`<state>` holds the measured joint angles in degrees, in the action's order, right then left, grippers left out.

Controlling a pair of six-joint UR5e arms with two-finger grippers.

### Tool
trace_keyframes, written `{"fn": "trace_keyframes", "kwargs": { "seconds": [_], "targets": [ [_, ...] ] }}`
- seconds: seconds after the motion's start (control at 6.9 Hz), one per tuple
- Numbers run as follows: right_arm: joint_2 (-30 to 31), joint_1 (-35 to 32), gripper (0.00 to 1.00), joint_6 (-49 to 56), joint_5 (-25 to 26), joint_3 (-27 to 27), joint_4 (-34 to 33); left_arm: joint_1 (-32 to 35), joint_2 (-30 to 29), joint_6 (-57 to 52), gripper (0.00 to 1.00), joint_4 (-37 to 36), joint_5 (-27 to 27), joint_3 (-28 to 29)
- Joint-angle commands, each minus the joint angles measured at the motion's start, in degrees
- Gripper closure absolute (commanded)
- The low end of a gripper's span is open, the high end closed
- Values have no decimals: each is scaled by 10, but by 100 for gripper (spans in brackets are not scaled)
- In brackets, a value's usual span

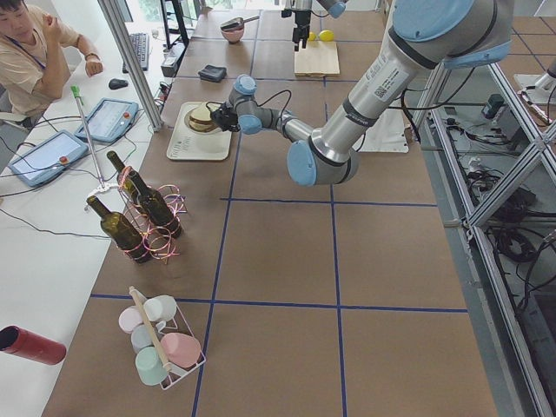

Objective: Make sandwich and place on tray
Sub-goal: 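Carry the plate onto the bear tray with the left gripper while the right arm retracts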

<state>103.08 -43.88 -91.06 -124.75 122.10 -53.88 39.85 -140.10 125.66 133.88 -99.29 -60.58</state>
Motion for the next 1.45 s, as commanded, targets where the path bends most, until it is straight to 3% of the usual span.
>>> {"fn": "trace_keyframes", "kwargs": {
  "seconds": [0.0,0.14,0.43,0.58,0.72,1.01,1.3],
  "targets": [
    [-1,10,0,0,0,-2,0,5,-21,-6,100,46,1,70],
    [-1,10,0,0,0,-2,0,3,-22,-17,95,47,0,72],
    [-3,12,0,0,0,-3,0,3,-22,-40,66,47,0,72],
    [-3,12,0,0,0,-4,0,3,-23,-41,57,47,-1,71],
    [-7,11,0,0,0,-3,0,7,-18,-58,58,46,-2,58],
    [0,-22,0,34,-21,-7,-5,8,84,-111,59,40,-39,-85],
    [31,-126,0,207,-112,-49,-8,20,243,-266,60,38,-134,-280]
  ]
}}
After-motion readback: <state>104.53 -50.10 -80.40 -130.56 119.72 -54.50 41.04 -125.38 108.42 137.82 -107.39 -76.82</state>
